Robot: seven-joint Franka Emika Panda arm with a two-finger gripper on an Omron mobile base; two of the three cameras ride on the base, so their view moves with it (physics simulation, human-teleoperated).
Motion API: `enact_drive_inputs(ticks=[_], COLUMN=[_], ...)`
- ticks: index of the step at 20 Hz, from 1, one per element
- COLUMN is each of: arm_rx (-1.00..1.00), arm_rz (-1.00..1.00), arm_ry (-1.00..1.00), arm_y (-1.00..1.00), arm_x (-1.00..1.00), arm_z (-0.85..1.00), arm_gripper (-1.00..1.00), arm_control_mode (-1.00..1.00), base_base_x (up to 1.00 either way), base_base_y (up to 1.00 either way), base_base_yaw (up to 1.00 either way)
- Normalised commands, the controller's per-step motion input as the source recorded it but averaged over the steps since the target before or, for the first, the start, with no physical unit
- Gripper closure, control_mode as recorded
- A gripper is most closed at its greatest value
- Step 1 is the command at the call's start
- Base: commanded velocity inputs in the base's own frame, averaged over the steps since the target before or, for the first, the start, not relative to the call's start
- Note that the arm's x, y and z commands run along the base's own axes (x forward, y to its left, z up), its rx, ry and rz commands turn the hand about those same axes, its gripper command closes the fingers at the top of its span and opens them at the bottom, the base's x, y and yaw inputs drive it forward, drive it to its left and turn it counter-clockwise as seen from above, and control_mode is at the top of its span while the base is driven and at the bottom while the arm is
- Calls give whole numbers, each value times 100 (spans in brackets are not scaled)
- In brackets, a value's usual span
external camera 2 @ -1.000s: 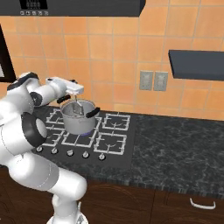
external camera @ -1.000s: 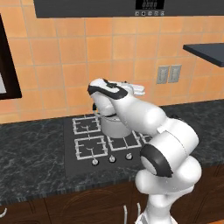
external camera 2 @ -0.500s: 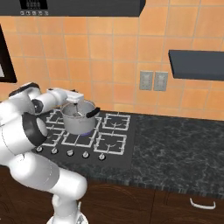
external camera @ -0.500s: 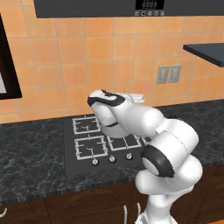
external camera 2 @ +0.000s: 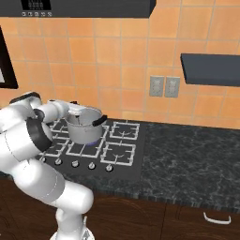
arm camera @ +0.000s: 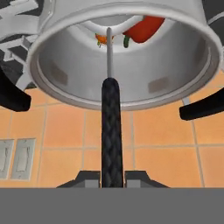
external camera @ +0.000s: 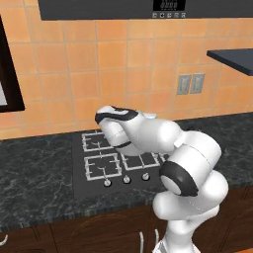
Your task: Put the carrot and bell pepper in the pot. Retrieve the spatula and lightly stir the vegetables in the pot.
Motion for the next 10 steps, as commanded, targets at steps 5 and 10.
enact_drive_inputs(ticks=[5,10], arm_rx=[0,0], arm_rz=[-6,-4], arm_ry=[-10,-5], arm_y=[18,26], arm_x=[54,15], arm_z=[22,3], arm_gripper=[100,100], arm_control_mode=[-100,-100], base_base_x=[0,0], base_base_y=[0,0], base_base_yaw=[0,0])
